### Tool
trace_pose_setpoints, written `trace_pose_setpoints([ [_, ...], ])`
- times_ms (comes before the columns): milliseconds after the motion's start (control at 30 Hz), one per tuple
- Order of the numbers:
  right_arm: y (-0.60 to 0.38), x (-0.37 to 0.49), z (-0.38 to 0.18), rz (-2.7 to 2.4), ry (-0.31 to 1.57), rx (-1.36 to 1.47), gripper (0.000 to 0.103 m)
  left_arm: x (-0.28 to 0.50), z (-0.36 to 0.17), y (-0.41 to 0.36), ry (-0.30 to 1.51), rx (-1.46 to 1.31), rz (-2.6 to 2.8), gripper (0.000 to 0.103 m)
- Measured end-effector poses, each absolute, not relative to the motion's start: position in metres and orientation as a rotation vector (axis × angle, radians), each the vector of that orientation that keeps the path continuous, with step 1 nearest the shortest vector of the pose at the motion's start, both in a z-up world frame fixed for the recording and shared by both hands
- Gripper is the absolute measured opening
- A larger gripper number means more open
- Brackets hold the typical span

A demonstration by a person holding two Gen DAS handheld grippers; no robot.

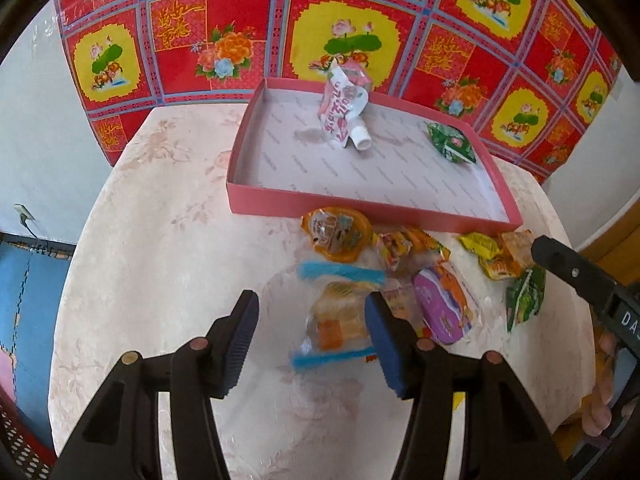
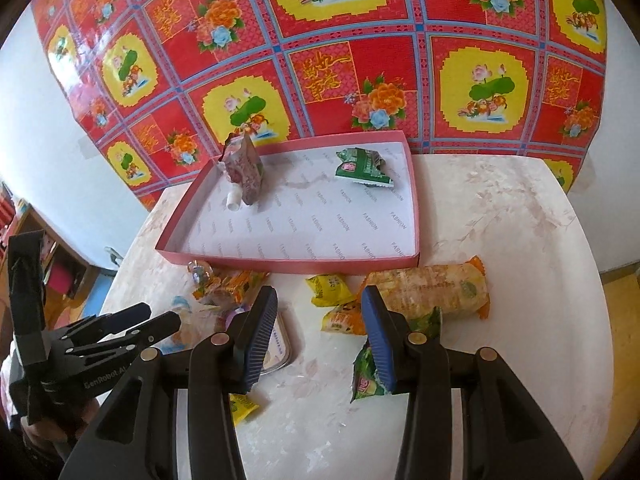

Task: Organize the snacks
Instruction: 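Move the left gripper to the clear blue-label cake bag and grasp it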

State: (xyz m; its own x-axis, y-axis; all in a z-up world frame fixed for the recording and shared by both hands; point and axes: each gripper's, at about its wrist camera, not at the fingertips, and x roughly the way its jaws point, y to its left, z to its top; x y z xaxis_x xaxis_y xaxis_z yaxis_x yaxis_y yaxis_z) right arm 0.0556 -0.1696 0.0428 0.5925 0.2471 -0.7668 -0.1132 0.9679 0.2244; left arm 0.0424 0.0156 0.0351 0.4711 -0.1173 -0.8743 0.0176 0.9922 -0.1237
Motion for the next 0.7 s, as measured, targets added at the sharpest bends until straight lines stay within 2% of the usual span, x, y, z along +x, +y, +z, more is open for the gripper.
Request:
trace_pose_setpoints([
  [700,-0.16,0.051,0.032,0.236,0.948,0.152,0.045,0.038,0.015,0.009,1.096,-0.075,-0.08,0.058],
])
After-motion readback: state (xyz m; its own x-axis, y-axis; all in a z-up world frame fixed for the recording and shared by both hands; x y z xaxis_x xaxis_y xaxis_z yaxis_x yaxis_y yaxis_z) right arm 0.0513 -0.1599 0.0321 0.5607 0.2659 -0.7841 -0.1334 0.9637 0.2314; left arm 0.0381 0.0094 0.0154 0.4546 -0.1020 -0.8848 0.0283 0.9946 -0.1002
